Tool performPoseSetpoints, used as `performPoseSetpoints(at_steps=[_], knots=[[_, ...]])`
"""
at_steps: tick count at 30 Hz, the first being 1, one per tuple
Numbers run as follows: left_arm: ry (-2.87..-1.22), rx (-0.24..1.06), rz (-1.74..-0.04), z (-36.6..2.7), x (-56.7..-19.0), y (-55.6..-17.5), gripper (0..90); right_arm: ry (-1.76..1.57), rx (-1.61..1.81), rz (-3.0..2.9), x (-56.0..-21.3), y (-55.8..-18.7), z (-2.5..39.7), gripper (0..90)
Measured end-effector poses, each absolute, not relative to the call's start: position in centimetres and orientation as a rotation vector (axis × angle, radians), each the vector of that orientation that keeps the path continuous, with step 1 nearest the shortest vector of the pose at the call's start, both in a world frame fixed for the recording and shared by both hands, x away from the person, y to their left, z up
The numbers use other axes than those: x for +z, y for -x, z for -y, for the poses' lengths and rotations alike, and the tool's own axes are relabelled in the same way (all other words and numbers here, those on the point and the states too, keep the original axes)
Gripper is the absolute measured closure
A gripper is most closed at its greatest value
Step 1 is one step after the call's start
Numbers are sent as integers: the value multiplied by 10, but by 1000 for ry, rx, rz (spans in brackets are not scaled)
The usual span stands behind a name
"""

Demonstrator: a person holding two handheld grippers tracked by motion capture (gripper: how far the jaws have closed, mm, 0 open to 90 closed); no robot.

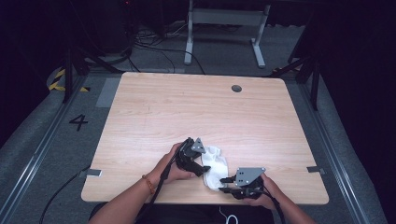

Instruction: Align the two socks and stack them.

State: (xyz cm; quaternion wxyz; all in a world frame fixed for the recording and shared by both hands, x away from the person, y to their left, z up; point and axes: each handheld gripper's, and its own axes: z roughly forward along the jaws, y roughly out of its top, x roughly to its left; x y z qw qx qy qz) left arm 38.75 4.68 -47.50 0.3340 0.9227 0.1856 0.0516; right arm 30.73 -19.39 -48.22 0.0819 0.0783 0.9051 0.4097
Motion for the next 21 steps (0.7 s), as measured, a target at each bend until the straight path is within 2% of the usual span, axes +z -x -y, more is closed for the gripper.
performPoseSetpoints(at_steps=[6,17,21], knots=[[-2405,138,-483,-47,-475,-388,253,-224,1209,-2701,-481,-310,192,805],[-2418,188,-465,-45,-471,-383,245,-241,1184,-2743,-475,-305,190,828],[-2364,225,-464,-46,-464,-379,260,-237,1211,-2740,-470,-302,192,828]])
